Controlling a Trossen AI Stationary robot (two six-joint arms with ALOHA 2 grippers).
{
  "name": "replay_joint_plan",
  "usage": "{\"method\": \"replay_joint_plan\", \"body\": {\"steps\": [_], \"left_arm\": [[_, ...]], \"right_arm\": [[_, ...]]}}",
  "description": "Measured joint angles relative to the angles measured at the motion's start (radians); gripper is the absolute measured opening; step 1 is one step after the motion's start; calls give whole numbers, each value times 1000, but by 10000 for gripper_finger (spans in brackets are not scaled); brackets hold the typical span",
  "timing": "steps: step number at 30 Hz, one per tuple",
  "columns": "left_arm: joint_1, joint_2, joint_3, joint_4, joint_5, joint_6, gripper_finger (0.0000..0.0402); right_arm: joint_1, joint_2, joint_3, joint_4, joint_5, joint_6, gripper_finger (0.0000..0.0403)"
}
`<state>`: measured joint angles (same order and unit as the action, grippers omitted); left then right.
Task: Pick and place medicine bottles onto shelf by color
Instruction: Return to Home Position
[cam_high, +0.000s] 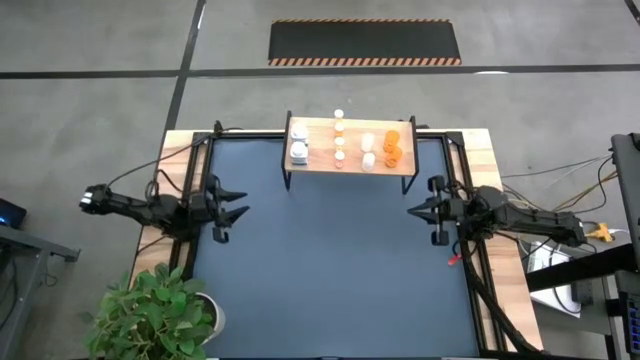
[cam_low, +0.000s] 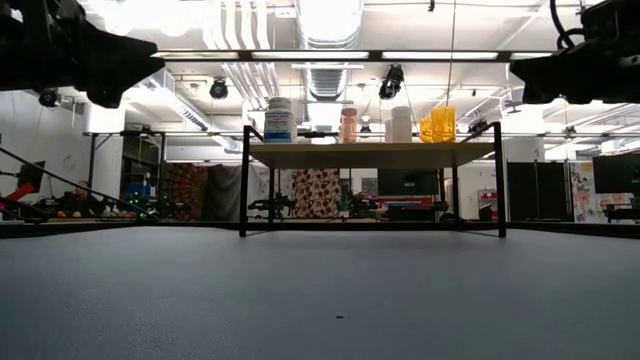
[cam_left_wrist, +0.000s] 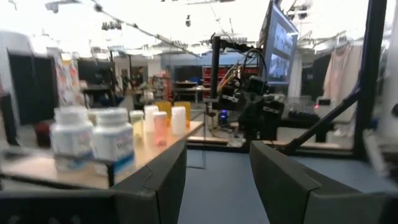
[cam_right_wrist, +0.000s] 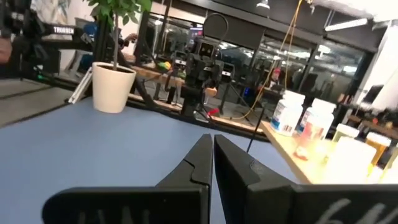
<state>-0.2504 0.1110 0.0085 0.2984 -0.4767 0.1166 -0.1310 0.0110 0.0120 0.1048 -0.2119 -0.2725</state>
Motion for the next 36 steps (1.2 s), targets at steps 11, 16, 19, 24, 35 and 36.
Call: {"method": "replay_joint_plan", "body": {"steps": [11, 16, 19, 24, 35, 36], "left_arm": [[0, 53, -1, -1, 0, -163, 161], [0, 76, -2, 0, -1, -163, 161], [0, 89, -3, -1, 0, -162, 161], [0, 112, -3, -1, -1, -163, 161], [0, 153, -4, -1, -1, -162, 161], [0, 157, -4, -1, -1, -162, 161]], "right_arm": [[0, 5, 0, 0, 2, 95, 9], [0, 5, -1, 0, 2, 89, 9], [0, 5, -1, 0, 2, 81, 9], [0, 5, -1, 0, 2, 81, 9], [0, 5, -1, 0, 2, 82, 9], [0, 5, -1, 0, 2, 81, 9]]}}
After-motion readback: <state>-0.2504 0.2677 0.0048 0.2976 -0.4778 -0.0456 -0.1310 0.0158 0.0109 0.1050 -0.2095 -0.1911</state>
